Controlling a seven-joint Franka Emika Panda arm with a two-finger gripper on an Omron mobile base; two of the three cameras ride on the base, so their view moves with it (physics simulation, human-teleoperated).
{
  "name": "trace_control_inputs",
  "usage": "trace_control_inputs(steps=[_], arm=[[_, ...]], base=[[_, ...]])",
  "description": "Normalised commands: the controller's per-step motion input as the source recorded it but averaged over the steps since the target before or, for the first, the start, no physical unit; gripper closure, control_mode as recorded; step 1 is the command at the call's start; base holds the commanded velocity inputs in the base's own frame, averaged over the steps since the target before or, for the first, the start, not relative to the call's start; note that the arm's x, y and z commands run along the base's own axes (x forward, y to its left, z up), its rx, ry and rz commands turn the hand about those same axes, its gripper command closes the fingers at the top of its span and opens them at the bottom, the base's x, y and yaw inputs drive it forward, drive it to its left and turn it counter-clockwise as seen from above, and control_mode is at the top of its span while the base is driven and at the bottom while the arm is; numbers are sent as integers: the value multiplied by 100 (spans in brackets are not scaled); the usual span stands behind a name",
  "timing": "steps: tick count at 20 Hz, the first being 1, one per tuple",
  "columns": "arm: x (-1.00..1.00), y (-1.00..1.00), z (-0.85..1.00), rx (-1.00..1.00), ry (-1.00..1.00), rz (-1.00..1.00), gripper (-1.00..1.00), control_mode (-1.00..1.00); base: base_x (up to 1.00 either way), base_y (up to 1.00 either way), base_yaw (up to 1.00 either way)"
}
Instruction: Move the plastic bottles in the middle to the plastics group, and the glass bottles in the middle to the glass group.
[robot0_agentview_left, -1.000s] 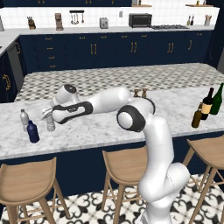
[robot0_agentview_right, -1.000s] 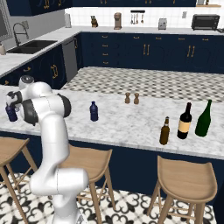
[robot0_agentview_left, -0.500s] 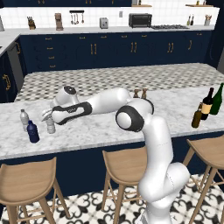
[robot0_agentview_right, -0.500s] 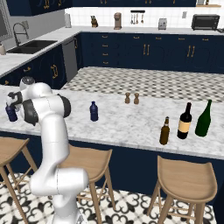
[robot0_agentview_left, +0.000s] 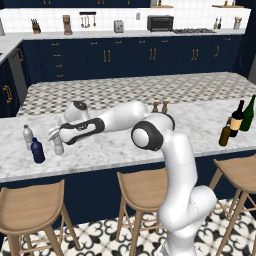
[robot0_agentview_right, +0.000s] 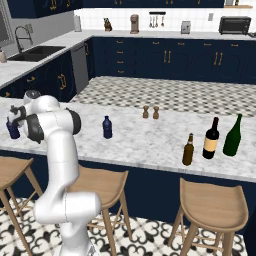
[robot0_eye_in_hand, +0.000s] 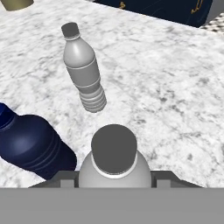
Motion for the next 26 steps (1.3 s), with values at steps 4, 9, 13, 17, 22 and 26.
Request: trace_control_inputs(steps=[4, 9, 13, 17, 22, 26], arm=[[0, 0, -19, 0, 0, 0, 100, -100], [0, 0, -18, 0, 0, 0, 100, -100], [0, 0, -13, 0, 0, 0, 100, -100], [0, 0, 0, 0, 0, 0, 100, -100], [0, 0, 0, 0, 0, 0, -100, -100], [0, 0, 0, 0, 0, 0, -100, -100]], base=[[0, 0, 0], [0, 0, 0], [0, 0, 0], [0, 0, 0], [0, 0, 0], [0, 0, 0]])
